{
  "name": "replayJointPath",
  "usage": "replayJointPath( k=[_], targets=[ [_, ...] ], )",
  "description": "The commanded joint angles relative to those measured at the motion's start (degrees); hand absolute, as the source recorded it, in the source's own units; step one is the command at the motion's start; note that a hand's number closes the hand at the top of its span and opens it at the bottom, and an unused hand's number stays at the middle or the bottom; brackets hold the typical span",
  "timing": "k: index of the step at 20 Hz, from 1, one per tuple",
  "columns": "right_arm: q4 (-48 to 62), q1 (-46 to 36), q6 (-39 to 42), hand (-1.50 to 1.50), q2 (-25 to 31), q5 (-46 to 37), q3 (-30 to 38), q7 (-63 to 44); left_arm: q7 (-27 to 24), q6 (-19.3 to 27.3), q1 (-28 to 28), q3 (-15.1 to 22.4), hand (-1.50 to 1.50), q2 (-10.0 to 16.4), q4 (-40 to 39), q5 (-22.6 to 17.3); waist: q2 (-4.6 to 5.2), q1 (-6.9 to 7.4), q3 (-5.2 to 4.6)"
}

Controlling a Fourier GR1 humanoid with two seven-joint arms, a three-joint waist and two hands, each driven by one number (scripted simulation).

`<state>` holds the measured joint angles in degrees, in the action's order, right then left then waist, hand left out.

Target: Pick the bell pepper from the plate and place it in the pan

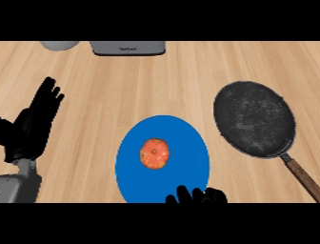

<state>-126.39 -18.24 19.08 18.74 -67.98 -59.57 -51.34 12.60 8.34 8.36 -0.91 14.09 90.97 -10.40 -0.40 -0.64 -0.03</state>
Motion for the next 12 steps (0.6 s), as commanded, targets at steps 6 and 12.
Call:
replayJointPath(
  k=[6,12],
  targets=[
    [-13.31,1.71,8.53,1.5,-0.12,5.02,15.91,2.6,1.39,-0.77,-0.23,-0.27,0.0,-0.44,2.33,0.51,0.36,0.63,0.04],
    [-7.33,2.26,4.13,1.5,0.5,10.26,33.22,11.5,0.78,-3.03,-0.19,-2.88,0.0,0.73,1.25,-1.3,0.51,0.81,0.07]
  ],
)
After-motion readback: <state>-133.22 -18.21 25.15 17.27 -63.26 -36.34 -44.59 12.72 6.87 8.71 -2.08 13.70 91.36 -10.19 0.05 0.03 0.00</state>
